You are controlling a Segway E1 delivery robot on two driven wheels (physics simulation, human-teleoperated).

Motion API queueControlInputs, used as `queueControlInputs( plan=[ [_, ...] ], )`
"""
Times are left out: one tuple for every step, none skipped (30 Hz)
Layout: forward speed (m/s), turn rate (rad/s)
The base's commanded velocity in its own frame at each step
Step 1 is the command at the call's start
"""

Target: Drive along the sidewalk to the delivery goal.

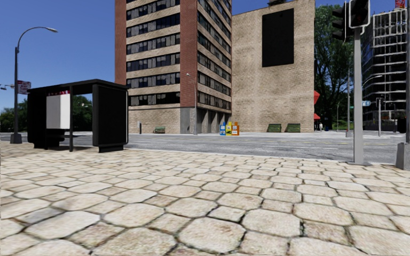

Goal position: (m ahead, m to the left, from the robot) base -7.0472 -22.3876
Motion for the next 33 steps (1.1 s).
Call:
queueControlInputs(
  plan=[
    [1.02,-0.56],
    [1.06,-0.56],
    [1.06,-0.56],
    [1.12,-0.56],
    [1.15,-0.56],
    [1.16,-0.56],
    [1.17,-0.56],
    [1.17,-0.56],
    [1.19,-0.56],
    [1.21,-0.56],
    [1.24,-0.56],
    [1.24,-0.56],
    [1.24,-0.56],
    [1.25,-0.56],
    [1.25,-0.58],
    [1.25,-0.60],
    [1.25,-0.60],
    [1.25,-0.62],
    [1.25,-0.64],
    [1.25,-0.65],
    [1.25,-0.65],
    [1.25,-0.65],
    [1.25,-0.69],
    [1.25,-0.75],
    [1.25,-0.80],
    [1.25,-0.80],
    [1.25,-0.80],
    [1.25,-0.81],
    [1.25,-0.81],
    [1.25,-0.81],
    [1.25,-0.81],
    [1.25,-0.81],
    [1.25,-0.81]
  ],
)
